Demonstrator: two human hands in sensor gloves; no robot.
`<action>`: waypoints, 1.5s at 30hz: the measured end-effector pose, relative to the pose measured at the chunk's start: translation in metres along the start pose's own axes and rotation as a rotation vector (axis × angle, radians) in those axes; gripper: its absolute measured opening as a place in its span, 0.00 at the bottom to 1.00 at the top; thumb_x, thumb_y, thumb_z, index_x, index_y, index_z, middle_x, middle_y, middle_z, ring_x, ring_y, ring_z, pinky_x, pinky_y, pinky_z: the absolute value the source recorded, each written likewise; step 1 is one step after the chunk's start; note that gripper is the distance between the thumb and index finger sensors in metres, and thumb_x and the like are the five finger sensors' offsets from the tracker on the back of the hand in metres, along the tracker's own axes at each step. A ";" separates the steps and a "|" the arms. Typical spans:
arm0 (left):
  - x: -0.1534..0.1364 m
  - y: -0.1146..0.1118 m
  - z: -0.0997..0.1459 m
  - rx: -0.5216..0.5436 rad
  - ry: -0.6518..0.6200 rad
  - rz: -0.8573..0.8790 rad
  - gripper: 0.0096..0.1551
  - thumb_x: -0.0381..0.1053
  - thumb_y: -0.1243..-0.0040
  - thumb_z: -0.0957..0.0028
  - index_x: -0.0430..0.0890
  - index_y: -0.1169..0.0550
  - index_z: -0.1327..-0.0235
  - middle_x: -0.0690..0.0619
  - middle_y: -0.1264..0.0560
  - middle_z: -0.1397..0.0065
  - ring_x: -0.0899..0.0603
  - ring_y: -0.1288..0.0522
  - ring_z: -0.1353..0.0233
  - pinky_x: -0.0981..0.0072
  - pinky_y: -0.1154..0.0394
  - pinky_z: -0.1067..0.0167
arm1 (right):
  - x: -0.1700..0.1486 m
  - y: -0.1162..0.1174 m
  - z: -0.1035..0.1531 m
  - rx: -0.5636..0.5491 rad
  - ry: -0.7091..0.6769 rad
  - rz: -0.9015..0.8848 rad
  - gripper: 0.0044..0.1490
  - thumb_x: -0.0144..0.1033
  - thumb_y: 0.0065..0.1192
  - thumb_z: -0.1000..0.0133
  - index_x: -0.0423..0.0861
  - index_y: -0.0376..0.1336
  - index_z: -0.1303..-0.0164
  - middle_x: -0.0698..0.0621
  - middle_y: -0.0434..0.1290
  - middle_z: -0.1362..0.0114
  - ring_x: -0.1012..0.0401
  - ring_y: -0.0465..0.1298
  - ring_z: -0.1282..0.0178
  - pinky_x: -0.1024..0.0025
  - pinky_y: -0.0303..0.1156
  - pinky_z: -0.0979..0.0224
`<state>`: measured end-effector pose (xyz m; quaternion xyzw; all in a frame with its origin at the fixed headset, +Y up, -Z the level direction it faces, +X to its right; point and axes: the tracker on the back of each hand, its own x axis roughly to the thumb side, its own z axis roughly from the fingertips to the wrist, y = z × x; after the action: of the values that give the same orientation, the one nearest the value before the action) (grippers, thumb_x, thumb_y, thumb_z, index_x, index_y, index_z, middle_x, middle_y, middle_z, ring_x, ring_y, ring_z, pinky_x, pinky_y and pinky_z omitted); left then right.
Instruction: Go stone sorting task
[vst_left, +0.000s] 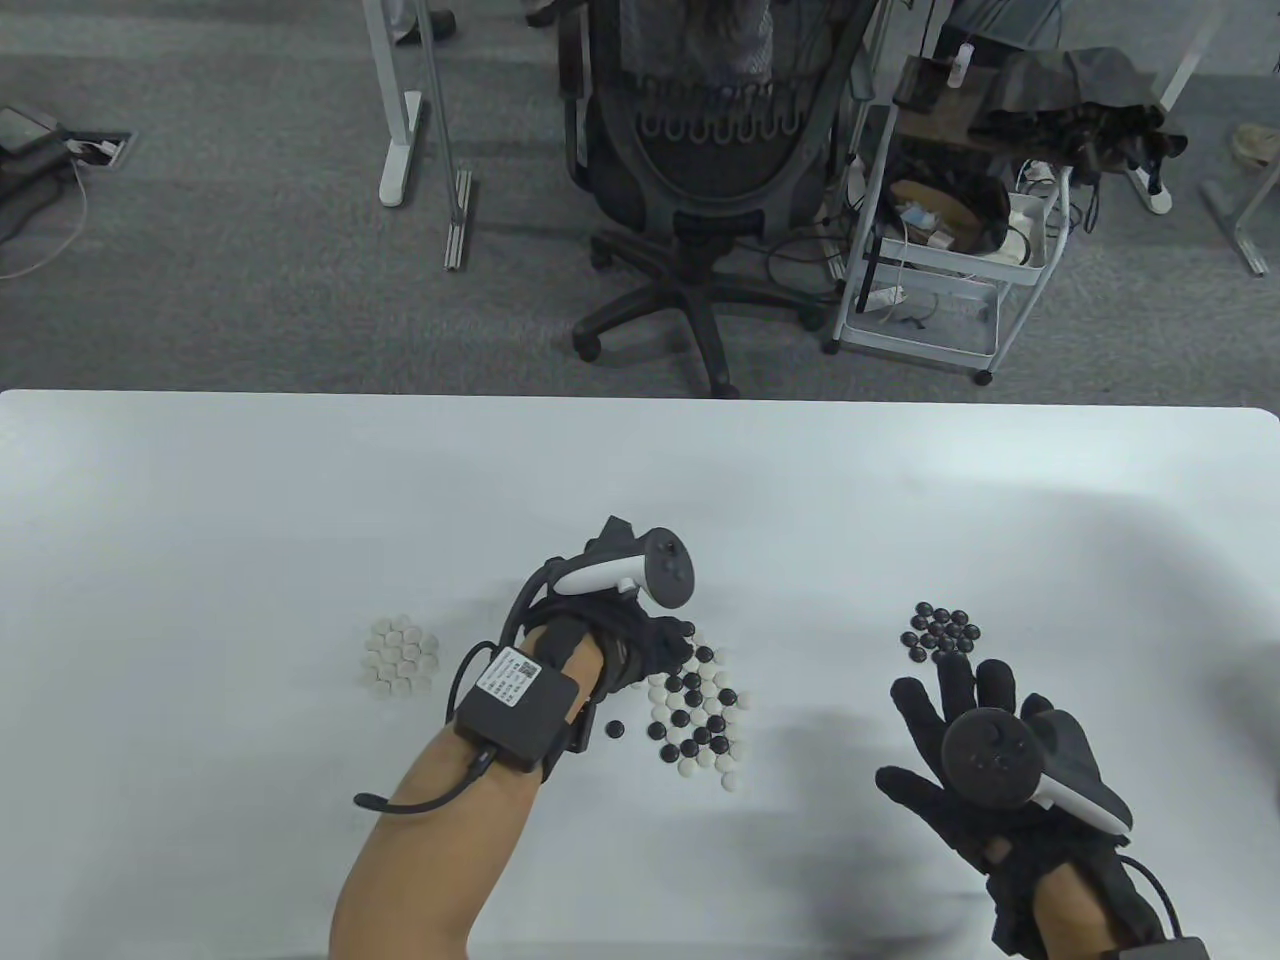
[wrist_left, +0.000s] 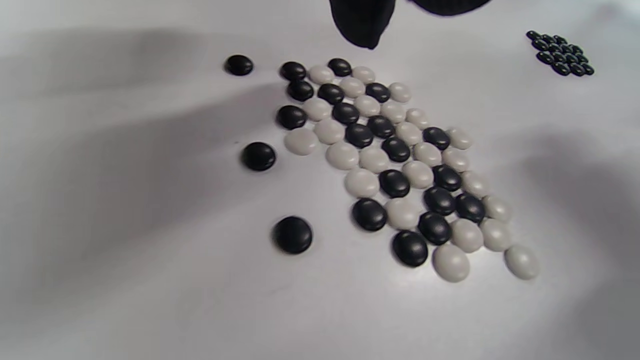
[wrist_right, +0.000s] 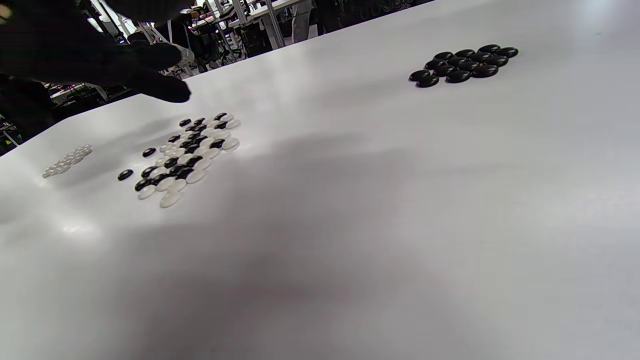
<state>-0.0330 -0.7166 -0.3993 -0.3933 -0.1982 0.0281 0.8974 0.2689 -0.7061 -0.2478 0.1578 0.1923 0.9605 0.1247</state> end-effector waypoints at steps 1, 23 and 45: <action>0.005 0.002 -0.007 0.000 0.001 0.007 0.40 0.61 0.67 0.42 0.55 0.40 0.13 0.33 0.77 0.17 0.22 0.82 0.27 0.15 0.75 0.37 | 0.000 0.000 0.000 -0.001 0.000 -0.001 0.55 0.59 0.42 0.39 0.40 0.31 0.14 0.27 0.21 0.21 0.30 0.19 0.29 0.22 0.21 0.40; -0.101 0.024 -0.040 0.024 0.313 0.410 0.41 0.62 0.68 0.41 0.51 0.38 0.13 0.32 0.80 0.19 0.21 0.83 0.28 0.14 0.76 0.39 | -0.006 -0.003 0.002 -0.003 0.004 -0.028 0.55 0.59 0.42 0.39 0.40 0.31 0.14 0.27 0.21 0.21 0.30 0.20 0.29 0.22 0.22 0.40; -0.215 -0.024 0.048 0.007 0.543 0.545 0.42 0.62 0.67 0.40 0.47 0.38 0.13 0.31 0.79 0.20 0.21 0.83 0.29 0.14 0.77 0.41 | 0.001 0.001 -0.001 0.027 0.008 0.007 0.55 0.59 0.43 0.39 0.40 0.32 0.14 0.27 0.21 0.21 0.29 0.20 0.28 0.21 0.22 0.40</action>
<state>-0.2516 -0.7444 -0.4247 -0.4217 0.1586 0.1610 0.8781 0.2672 -0.7070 -0.2476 0.1563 0.2051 0.9589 0.1183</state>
